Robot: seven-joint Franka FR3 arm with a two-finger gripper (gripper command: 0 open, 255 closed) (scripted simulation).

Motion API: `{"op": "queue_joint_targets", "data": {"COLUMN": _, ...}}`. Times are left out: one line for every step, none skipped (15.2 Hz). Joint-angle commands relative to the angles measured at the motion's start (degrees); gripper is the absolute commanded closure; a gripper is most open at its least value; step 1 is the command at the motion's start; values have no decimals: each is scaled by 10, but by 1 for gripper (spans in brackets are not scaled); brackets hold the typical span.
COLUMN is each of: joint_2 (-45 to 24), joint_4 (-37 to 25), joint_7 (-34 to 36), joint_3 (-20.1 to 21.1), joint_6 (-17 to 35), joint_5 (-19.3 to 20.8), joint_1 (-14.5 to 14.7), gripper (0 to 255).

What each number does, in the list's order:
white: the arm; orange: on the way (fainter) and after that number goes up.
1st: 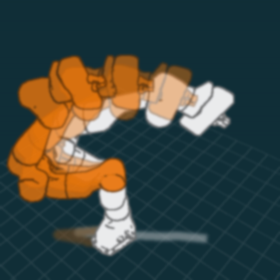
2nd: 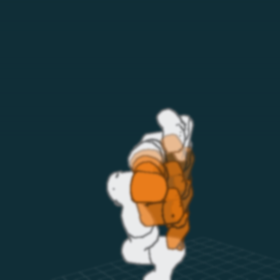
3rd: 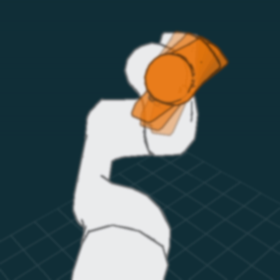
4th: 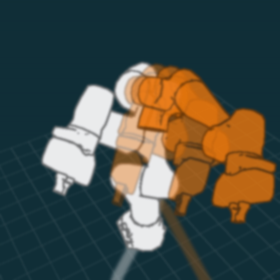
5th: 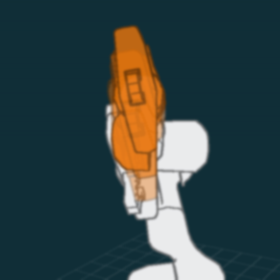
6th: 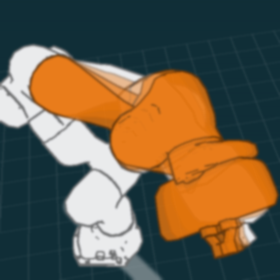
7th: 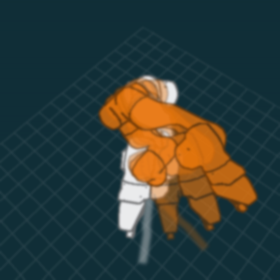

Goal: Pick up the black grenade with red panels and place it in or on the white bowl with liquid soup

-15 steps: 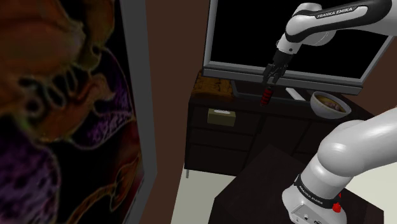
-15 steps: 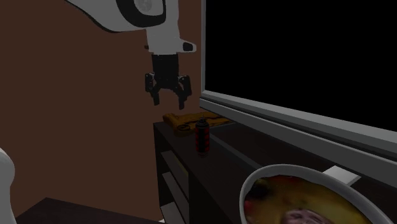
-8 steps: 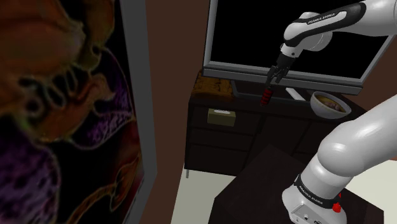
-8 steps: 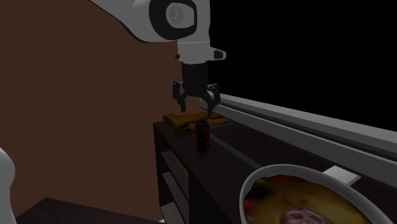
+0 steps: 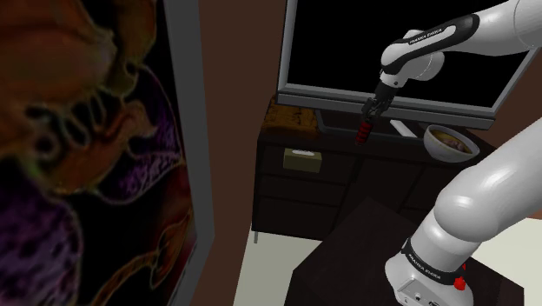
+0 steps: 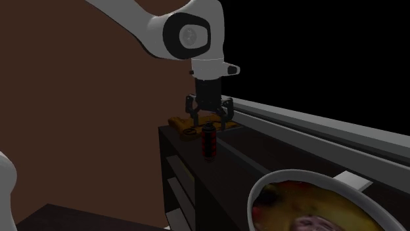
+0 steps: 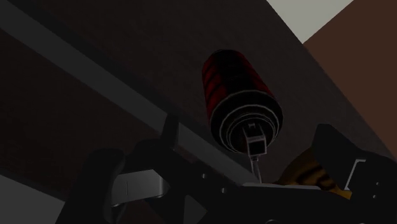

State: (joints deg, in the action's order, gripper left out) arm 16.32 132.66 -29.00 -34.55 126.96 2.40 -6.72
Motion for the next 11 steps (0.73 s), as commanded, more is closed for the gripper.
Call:
{"op": "queue_joint_targets", "data": {"joint_2": -7, "joint_4": 7, "joint_7": -3, "joint_3": -3, "joint_6": 14, "joint_5": -4, "joint_1": 2, "gripper": 0}}
{"op": "queue_joint_targets", "data": {"joint_2": -7, "joint_4": 7, "joint_7": -3, "joint_3": -3, "joint_6": 14, "joint_5": -4, "joint_1": 2, "gripper": 0}}
{"op": "queue_joint_targets", "data": {"joint_2": -7, "joint_4": 7, "joint_7": -3, "joint_3": -3, "joint_6": 14, "joint_5": -4, "joint_1": 2, "gripper": 0}}
{"op": "queue_joint_targets", "data": {"joint_2": -7, "joint_4": 7, "joint_7": -3, "joint_3": -3, "joint_6": 14, "joint_5": -4, "joint_1": 2, "gripper": 0}}
{"op": "queue_joint_targets", "data": {"joint_2": -7, "joint_4": 7, "joint_7": -3, "joint_3": -3, "joint_6": 14, "joint_5": -4, "joint_1": 2, "gripper": 0}}
{"op": "queue_joint_targets", "data": {"joint_2": -7, "joint_4": 7, "joint_7": -3, "joint_3": -3, "joint_6": 14, "joint_5": -4, "joint_1": 2, "gripper": 0}}
{"op": "queue_joint_targets", "data": {"joint_2": -7, "joint_4": 7, "joint_7": -3, "joint_3": -3, "joint_6": 14, "joint_5": -4, "joint_1": 2, "gripper": 0}}
{"op": "queue_joint_targets", "data": {"joint_2": -7, "joint_4": 7, "joint_7": -3, "joint_3": -3, "joint_6": 14, "joint_5": -4, "joint_1": 2, "gripper": 0}}
{"op": "queue_joint_targets", "data": {"joint_2": -7, "joint_4": 7, "joint_7": -3, "joint_3": -3, "joint_6": 14, "joint_5": -4, "joint_1": 2, "gripper": 255}}
{"op": "queue_joint_targets", "data": {"joint_2": -7, "joint_4": 7, "joint_7": -3, "joint_3": -3, "joint_6": 14, "joint_5": -4, "joint_1": 2, "gripper": 255}}
{"op": "queue_joint_targets", "data": {"joint_2": -7, "joint_4": 7, "joint_7": -3, "joint_3": -3, "joint_6": 14, "joint_5": -4, "joint_1": 2, "gripper": 255}}
